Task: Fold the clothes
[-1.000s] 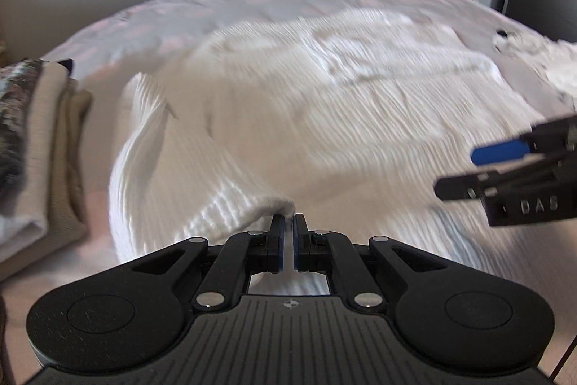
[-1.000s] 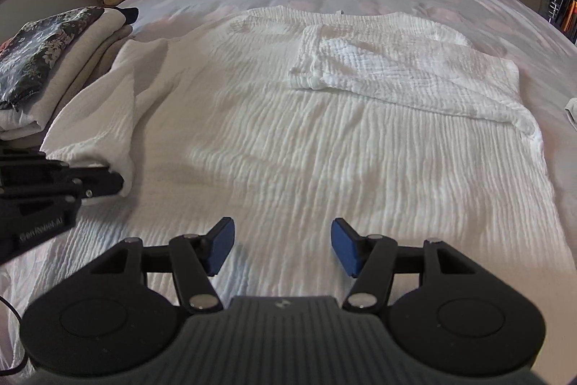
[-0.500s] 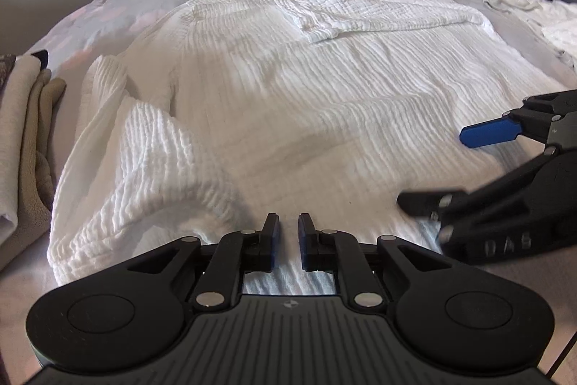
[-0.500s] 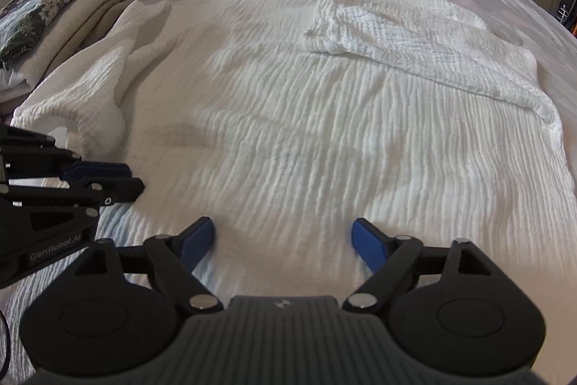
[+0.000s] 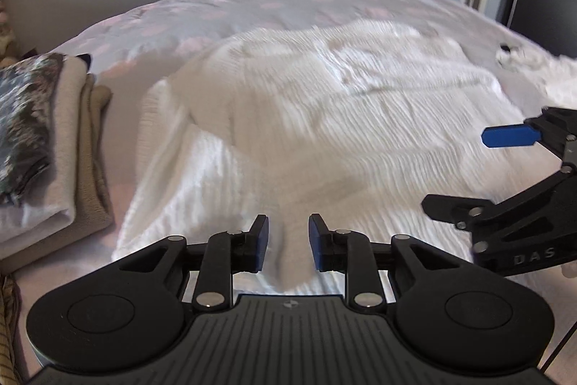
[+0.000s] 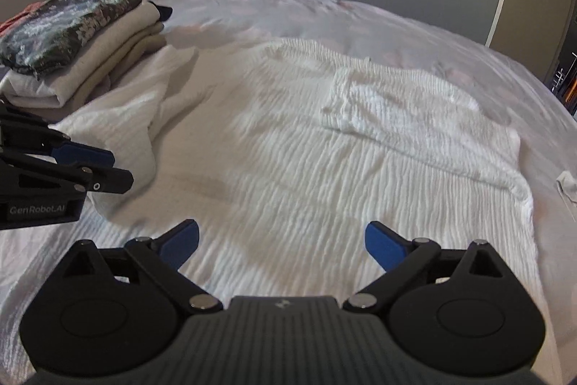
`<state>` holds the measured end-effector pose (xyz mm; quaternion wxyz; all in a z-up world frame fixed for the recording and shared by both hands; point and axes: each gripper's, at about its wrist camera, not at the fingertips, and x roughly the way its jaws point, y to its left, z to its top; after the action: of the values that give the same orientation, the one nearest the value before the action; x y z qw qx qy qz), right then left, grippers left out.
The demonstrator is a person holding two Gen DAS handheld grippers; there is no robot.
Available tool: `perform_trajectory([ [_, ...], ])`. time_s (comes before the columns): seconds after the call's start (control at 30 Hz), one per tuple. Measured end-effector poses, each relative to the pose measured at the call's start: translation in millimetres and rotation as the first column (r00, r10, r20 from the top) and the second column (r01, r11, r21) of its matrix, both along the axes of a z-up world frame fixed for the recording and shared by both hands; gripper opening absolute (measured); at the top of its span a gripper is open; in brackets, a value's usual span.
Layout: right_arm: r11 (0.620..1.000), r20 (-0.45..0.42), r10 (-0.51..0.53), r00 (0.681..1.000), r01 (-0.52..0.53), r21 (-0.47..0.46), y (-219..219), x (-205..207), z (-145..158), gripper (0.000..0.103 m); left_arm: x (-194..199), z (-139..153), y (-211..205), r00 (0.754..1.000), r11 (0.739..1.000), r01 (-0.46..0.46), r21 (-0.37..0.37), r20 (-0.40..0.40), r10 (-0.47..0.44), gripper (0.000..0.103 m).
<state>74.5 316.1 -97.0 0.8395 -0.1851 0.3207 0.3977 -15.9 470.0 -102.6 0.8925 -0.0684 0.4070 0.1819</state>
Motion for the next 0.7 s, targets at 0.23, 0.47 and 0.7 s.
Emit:
perform_trajectory([
  [0.23,0.998,-0.014,0.002,1.000,-0.001,0.056,14.1,1.7,24.6,0.071,-13.6,2.0,36.7,0.992,0.991,-0.120,-0.053,0.031,0.121,0.027],
  [0.47,0.995,-0.082,0.040,0.996,-0.033,0.093,38.2,4.7,19.6,0.064,-29.7,5.3,63.9,0.978,0.977,-0.193,-0.088,0.064,0.199,0.027],
  [0.7,0.976,-0.096,0.190,0.977,-0.177,0.125,72.8,-21.3,8.1,0.057,-41.3,2.6,87.0,0.960,0.957,-0.268,-0.113,0.054,0.276,0.027],
])
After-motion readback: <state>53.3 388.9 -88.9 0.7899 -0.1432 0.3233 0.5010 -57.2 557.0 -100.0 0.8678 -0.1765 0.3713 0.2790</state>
